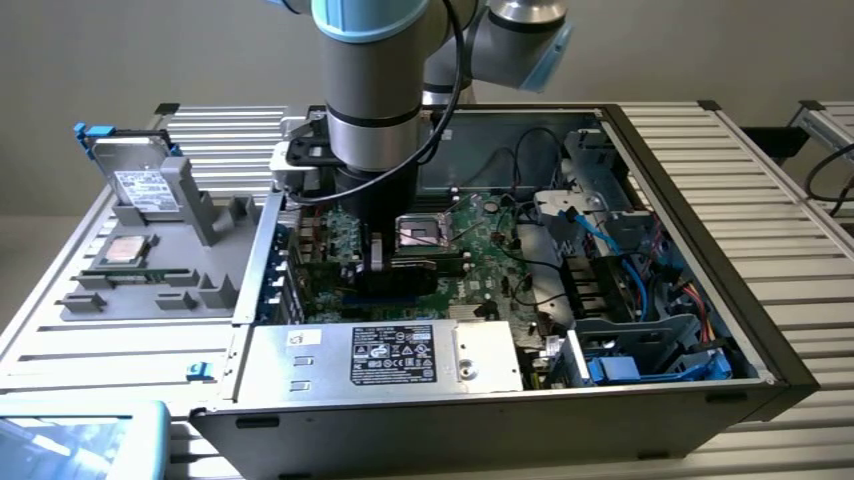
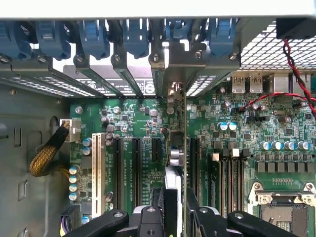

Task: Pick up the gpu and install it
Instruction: 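Insert the gpu into the slot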

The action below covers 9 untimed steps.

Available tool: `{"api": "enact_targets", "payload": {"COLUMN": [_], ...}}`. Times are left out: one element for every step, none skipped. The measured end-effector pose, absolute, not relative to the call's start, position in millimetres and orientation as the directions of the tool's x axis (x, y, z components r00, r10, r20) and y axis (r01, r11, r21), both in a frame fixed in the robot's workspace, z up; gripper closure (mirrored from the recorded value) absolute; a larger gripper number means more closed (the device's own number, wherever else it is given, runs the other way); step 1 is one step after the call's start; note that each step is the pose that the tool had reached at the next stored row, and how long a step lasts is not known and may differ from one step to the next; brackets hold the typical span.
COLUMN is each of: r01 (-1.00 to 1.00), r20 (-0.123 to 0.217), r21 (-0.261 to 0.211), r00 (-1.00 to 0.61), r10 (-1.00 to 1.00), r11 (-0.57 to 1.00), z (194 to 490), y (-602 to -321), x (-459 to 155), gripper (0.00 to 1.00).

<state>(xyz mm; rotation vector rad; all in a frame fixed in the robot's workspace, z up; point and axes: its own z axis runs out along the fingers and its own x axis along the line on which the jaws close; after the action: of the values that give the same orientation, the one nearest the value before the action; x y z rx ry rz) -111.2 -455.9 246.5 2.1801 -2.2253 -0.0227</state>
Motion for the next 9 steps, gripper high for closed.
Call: {"api": "enact_targets", "payload": {"r01": [-0.999,-0.999,-0.999,-0.999,-0.999,-0.999,-0.999,-0.999,-0.999], "r20": [0.008,0.008,0.007,0.007,0.007,0.007,0.007,0.007,0.006], "r21": [0.029,0.03,0.031,0.031,0.031,0.031,0.032,0.032,0.032], "r00": [-0.02,-0.02,-0.02,-0.02,-0.02,-0.02,-0.021,-0.021,-0.021], "r10": [-1.0,-1.0,-1.0,-1.0,-1.0,-1.0,-1.0,-1.0,-1.0], "r11": [0.021,0.021,0.02,0.021,0.021,0.021,0.021,0.021,0.021], "z": [246.5,246.5,246.4,246.5,246.5,246.6,246.6,246.6,246.6], "y": [-456.0,-456.5,-456.9,-456.9,-457.0,-457.0,-457.0,-457.0,-457.0], "x": [-111.2,-111.1,-111.1,-111.2,-111.2,-111.2,-111.3,-111.3,-111.3], "gripper": [0.72,0.72,0.72,0.72,0.72,0.72,0.72,0.72,0.72]}}
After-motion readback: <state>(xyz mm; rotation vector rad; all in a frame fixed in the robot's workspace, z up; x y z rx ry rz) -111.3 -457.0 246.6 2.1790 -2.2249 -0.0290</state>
